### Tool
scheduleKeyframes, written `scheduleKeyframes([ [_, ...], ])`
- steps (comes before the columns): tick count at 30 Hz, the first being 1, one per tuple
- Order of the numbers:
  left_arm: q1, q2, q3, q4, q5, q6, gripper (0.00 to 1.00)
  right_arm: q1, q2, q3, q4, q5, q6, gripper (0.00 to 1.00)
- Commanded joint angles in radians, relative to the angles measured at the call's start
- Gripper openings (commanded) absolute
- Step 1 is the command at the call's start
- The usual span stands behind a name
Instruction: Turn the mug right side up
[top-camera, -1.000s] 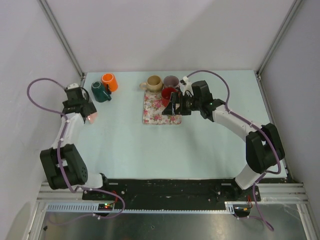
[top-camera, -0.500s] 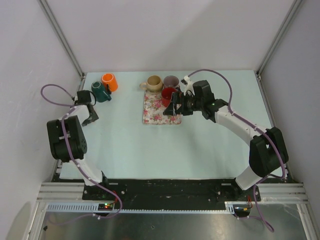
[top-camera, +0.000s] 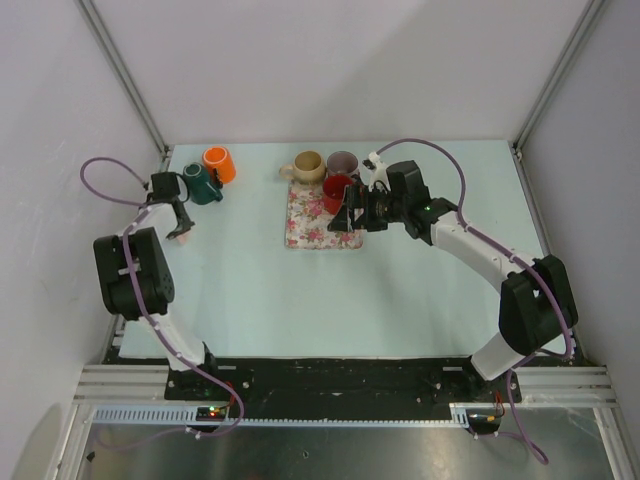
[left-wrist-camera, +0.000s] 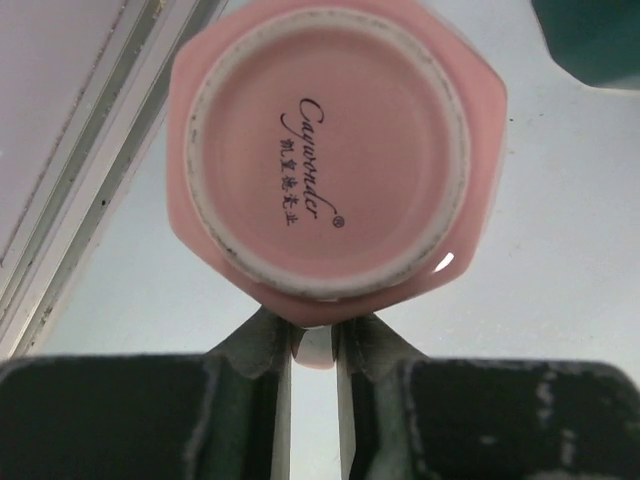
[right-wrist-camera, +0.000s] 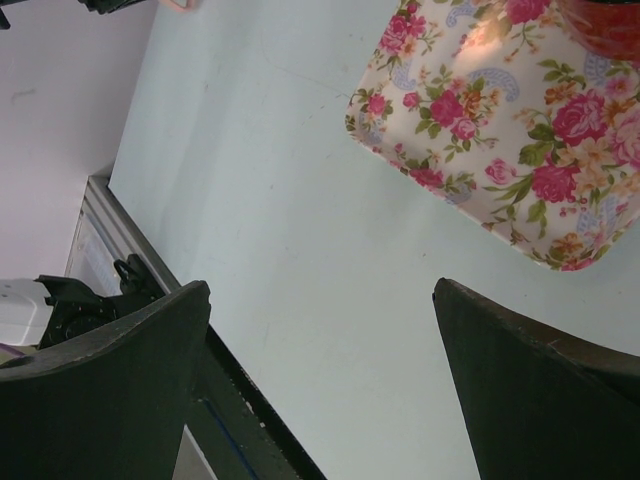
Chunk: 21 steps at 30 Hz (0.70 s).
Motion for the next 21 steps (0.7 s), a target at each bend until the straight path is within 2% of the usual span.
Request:
scheduleKeyframes([
  [1,0.011,-0.044,0.009,0.021,0.102,-0.001,0.01,-0.004,-0.053,0.004,0.021,0.023,0.007,0.99],
  [7,0.015,-0.256,-0.030,-0.049,0.371,-0.033,0.00,0.034,-0.098,0.004,0.075,0.064,0.087,0.99],
  [12,0.009,-0.412,0.023,-0.214,0.593,-0.033,0.00,0.111,-0.088,0.004,0.312,0.056,0.218,1.00],
  [15,-0.022,-0.456,0.077,-0.307,0.774,-0.007,0.00,0.142,-0.052,0.005,0.481,0.026,0.311,1.00],
  [18,-0.076,-0.481,0.121,-0.348,0.949,0.016,0.00,0.144,-0.007,0.005,0.627,0.015,0.472,1.00],
  [21,-0.132,-0.500,0.155,-0.355,1.058,0.008,0.00,0.139,0.020,0.005,0.676,0.048,0.591,0.99],
])
